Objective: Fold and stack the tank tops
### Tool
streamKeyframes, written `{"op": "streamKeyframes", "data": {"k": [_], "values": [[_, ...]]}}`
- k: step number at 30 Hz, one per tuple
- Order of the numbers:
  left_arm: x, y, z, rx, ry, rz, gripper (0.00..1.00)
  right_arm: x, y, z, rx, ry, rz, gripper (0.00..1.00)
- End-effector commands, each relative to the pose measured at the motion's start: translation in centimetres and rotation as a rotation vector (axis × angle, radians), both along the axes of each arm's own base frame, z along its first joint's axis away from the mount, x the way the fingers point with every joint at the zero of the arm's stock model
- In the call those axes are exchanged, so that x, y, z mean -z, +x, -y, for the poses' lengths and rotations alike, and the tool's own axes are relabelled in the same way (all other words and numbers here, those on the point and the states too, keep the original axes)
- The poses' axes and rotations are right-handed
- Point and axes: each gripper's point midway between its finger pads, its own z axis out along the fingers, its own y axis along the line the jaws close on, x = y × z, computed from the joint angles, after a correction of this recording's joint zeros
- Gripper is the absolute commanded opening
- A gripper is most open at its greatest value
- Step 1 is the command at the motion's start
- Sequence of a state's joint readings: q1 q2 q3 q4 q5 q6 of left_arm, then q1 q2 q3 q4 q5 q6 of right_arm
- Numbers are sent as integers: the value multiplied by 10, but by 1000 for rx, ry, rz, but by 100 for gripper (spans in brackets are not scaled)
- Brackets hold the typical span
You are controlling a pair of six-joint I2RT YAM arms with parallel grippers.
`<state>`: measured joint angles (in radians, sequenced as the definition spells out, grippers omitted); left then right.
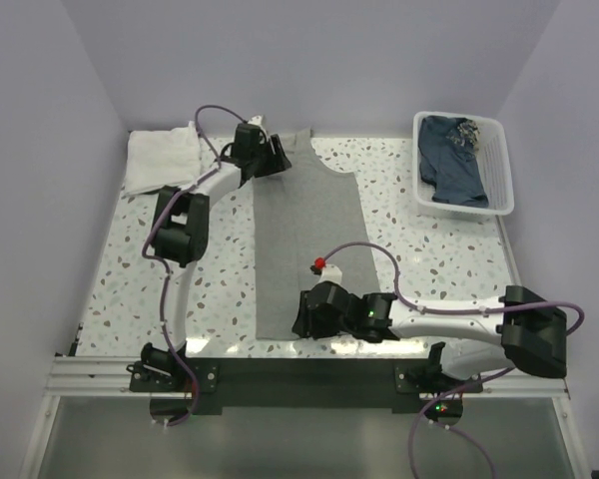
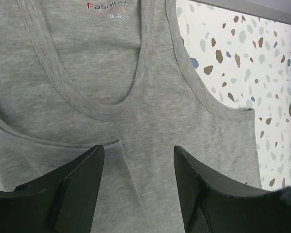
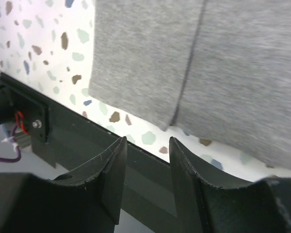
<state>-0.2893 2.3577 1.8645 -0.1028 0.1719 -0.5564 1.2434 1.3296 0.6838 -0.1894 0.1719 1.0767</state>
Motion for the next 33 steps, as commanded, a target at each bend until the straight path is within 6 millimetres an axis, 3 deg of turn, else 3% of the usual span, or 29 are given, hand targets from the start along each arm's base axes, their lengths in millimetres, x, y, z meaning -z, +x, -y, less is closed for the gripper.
{"op": "streamKeyframes", "data": {"k": [1,2,6,8,9,10,12,14,15,17,19,23,29,33], "values": [[-60,3,3,18,-41,136,64,-14,19,24,90,-95,93,44],[-76,2,-1,3,-46,159,64,-19,22,28,102,-107,110,44],[-80,-7,-31,-94,-47,137,51,-28,35,44,137,-173,172,43],[-72,-14,-35,-90,-39,114,45,-40,41,30,80,-143,199,41],[-65,-16,-36,-93,-30,100,42,-31,43,23,52,-180,193,40],[-53,-17,-37,-95,-21,77,40,-47,50,9,13,-179,230,39],[-40,-17,-40,-92,-15,48,32,-28,48,-8,-71,-262,221,37],[-20,-15,-42,-89,-12,17,27,-33,52,-28,-95,-281,243,36],[-15,-15,-44,-86,-9,11,26,-18,49,-33,-129,-336,246,36],[6,-14,-51,-91,13,-28,22,-21,50,-51,-154,-336,260,36],[21,-12,-58,-100,28,-57,21,-6,44,-66,-201,-369,254,36],[46,-12,-62,-90,57,-104,20,24,33,-79,-266,-425,231,35],[62,-5,-74,-123,84,-152,18,53,12,-90,-359,-479,195,34],[56,2,-89,-154,74,-146,18,56,-11,-105,-460,-451,185,34]]}}
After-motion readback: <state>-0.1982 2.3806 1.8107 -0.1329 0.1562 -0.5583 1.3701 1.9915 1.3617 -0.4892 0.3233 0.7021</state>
